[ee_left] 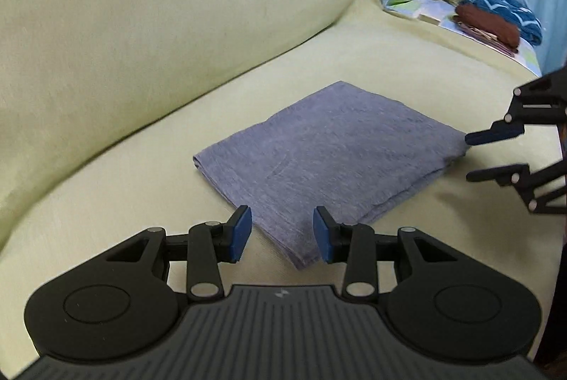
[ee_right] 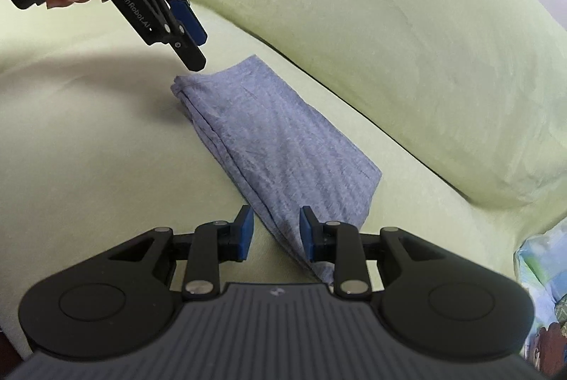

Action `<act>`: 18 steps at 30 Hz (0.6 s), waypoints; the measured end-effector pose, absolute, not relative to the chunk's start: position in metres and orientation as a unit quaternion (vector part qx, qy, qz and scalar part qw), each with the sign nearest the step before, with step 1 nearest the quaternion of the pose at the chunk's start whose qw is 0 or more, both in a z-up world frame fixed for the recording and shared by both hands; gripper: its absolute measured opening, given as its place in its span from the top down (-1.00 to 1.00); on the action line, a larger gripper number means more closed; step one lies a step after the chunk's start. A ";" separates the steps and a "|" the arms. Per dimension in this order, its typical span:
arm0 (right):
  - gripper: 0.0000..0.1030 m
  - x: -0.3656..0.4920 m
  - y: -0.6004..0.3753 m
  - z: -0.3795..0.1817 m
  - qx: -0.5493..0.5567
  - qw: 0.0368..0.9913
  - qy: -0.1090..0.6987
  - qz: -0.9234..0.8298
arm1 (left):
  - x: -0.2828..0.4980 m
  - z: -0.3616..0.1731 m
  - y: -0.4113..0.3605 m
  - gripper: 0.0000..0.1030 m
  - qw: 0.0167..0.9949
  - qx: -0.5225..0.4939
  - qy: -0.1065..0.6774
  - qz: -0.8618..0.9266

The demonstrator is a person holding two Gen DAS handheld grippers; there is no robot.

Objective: Fold clothes

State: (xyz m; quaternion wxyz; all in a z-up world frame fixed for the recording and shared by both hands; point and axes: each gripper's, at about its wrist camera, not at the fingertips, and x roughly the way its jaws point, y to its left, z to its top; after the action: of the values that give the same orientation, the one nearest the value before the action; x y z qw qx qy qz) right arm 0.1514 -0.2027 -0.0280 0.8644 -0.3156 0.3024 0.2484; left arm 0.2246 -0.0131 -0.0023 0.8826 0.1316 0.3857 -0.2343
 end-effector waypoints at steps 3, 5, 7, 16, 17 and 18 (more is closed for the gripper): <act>0.55 0.157 -0.199 -0.029 -0.324 0.860 0.302 0.252 | 0.228 -0.007 -0.019 0.13 0.878 0.139 0.386 -0.246; 0.55 0.159 -0.200 -0.031 -0.337 0.856 0.299 0.254 | 0.231 -0.010 -0.023 0.13 0.875 0.142 0.388 -0.254; 0.56 0.161 -0.199 -0.032 -0.345 0.853 0.299 0.253 | 0.232 -0.015 -0.024 0.13 0.872 0.143 0.388 -0.260; 0.62 0.161 -0.184 -0.046 -0.407 0.828 0.280 0.264 | 0.238 -0.033 -0.007 0.13 0.868 0.097 0.408 -0.266; 0.65 0.160 -0.182 -0.047 -0.415 0.825 0.276 0.266 | 0.239 -0.035 -0.005 0.13 0.868 0.086 0.410 -0.268; 0.66 0.160 -0.179 -0.048 -0.422 0.822 0.273 0.268 | 0.240 -0.036 -0.002 0.13 0.867 0.076 0.412 -0.269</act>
State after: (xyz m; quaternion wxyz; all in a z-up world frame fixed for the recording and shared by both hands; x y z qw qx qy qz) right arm 0.1599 -0.1795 -0.0482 0.8221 -0.4221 0.2727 0.2677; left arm 0.2398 -0.0022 -0.0360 0.8672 0.0762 0.4121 -0.2689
